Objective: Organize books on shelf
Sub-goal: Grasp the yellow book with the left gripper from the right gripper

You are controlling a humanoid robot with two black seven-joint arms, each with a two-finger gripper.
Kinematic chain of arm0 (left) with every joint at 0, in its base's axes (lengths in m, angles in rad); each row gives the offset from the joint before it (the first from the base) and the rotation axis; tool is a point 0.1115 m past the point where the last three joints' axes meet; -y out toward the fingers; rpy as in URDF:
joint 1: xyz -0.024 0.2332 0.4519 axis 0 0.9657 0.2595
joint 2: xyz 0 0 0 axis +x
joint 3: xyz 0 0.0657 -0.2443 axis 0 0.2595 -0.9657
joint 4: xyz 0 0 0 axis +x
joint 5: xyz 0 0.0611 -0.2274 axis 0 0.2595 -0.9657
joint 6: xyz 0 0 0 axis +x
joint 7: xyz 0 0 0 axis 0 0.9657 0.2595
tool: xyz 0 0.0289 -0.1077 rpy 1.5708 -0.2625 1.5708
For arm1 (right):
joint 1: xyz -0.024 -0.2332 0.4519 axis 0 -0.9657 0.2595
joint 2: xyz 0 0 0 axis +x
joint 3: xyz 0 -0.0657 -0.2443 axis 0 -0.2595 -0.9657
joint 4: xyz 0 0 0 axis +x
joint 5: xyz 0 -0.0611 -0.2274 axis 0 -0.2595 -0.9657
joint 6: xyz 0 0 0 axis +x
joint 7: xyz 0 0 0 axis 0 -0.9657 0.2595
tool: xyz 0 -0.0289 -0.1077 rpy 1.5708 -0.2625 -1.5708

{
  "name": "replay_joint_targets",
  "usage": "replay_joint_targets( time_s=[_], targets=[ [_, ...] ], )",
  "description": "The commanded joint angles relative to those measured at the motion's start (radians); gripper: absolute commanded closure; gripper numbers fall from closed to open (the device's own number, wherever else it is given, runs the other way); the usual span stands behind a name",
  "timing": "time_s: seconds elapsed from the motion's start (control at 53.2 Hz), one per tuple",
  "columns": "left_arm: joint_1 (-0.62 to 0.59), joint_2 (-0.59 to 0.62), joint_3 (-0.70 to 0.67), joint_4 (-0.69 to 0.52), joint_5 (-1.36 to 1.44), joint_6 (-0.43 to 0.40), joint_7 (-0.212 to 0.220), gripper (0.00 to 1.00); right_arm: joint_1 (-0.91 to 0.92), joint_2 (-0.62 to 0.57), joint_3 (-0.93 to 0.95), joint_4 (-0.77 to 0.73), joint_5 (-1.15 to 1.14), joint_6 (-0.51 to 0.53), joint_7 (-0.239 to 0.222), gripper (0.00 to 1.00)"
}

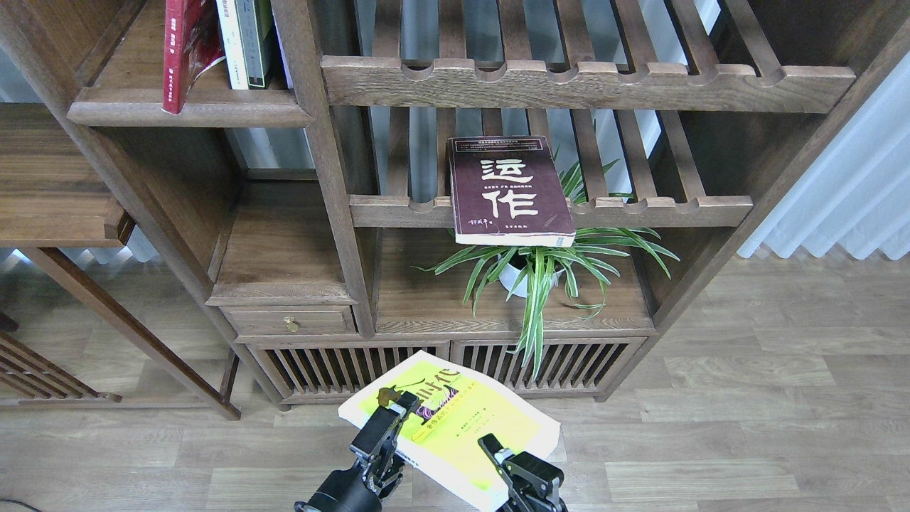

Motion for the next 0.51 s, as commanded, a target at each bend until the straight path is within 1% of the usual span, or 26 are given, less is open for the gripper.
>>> replay_joint_targets(
  time_s=[0.0,0.019,0.038,0.056,0.075,0.282,0.489],
  targets=[
    [0.019,0.000,-0.001,-0.002,0.003,0.000,0.010,0.52,-0.015,0.014,-0.002,-0.001,-0.016,0.000,-0.004,0.88],
    [0.023,0.000,-0.003,-0.002,0.003,0.000,0.010,0.59,-0.015,0.016,-0.002,-0.001,-0.017,0.000,-0.004,0.88],
    [0.037,0.000,-0.010,-0.002,0.003,0.000,0.005,0.89,-0.018,0.020,-0.004,-0.001,-0.019,0.000,-0.004,0.88],
    [0.043,0.000,-0.014,0.000,0.003,0.000,0.006,0.98,-0.020,0.020,-0.008,-0.001,-0.020,0.000,-0.004,0.88],
    [0.042,0.000,-0.014,0.003,0.003,0.000,0.009,0.96,-0.020,0.020,-0.010,-0.001,-0.022,0.000,-0.004,0.88],
    [0.034,0.000,0.008,0.000,0.018,0.000,0.031,0.97,-0.026,0.022,-0.016,-0.003,-0.026,0.000,-0.004,0.88],
    [0.036,0.000,-0.015,-0.006,0.032,0.000,0.033,0.98,-0.041,0.016,-0.014,-0.003,-0.026,0.000,-0.005,0.87]
  ],
)
